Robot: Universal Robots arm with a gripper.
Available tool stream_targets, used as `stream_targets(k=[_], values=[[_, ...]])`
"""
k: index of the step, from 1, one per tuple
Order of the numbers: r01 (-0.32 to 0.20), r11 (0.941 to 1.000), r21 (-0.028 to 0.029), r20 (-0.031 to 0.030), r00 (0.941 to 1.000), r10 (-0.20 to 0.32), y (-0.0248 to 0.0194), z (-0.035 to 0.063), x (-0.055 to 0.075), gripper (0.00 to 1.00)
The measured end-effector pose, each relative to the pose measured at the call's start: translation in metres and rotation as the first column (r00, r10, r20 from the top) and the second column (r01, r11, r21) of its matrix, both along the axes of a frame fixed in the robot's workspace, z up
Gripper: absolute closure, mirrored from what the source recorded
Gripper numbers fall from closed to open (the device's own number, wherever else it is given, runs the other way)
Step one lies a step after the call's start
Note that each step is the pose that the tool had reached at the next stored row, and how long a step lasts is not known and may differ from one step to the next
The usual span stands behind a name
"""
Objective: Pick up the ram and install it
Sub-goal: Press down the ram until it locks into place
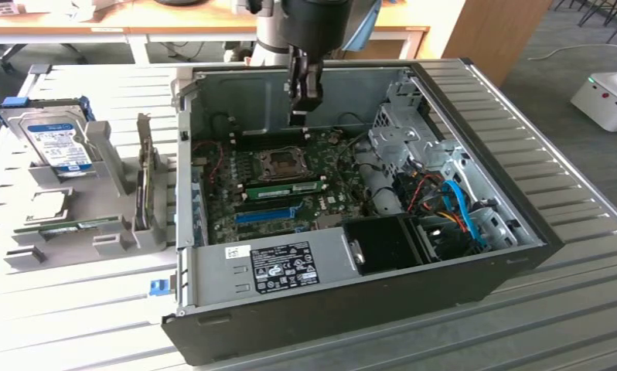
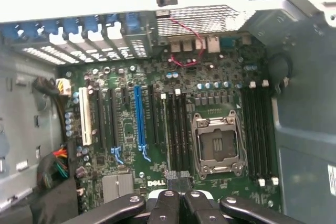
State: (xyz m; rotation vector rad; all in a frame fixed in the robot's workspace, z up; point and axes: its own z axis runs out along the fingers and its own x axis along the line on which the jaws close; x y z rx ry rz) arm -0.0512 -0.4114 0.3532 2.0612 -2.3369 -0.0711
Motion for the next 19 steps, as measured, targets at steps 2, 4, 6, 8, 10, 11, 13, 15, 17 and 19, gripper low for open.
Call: stream_targets(k=[2, 4, 6, 8, 10, 11, 13, 15, 17, 19], values=[[0.036, 0.9994, 0.0001, 0.0000, 0.9994, -0.036, 0.0000, -0.0003, 0.0000, 0.89], [0.071, 0.9975, 0.0000, 0.0000, 0.9975, -0.071, 0.0000, -0.0005, 0.0000, 0.89], [0.109, 0.9941, 0.0000, 0.0000, 0.9941, -0.109, 0.0000, -0.0008, 0.0000, 0.89], [0.144, 0.9895, 0.0001, 0.0000, 0.9895, -0.144, 0.0000, -0.0010, 0.0000, 0.89], [0.180, 0.9837, 0.0000, 0.0001, 0.9837, -0.180, 0.0000, -0.0012, 0.0000, 0.89], [0.197, 0.9803, 0.0001, 0.0000, 0.9803, -0.197, 0.0000, -0.0013, 0.0000, 0.89], [0.234, 0.9722, 0.0001, 0.0000, 0.9722, -0.234, 0.0000, -0.0015, 0.0001, 0.89], [0.269, 0.9631, 0.0001, 0.0000, 0.9631, -0.269, 0.0000, -0.0017, 0.0000, 0.89], [0.303, 0.9530, 0.0000, 0.0000, 0.9530, -0.303, 0.0000, -0.0019, 0.0000, 0.89], [0.339, 0.9409, 0.0000, 0.0000, 0.9409, -0.339, 0.0000, -0.0022, 0.0000, 0.89]])
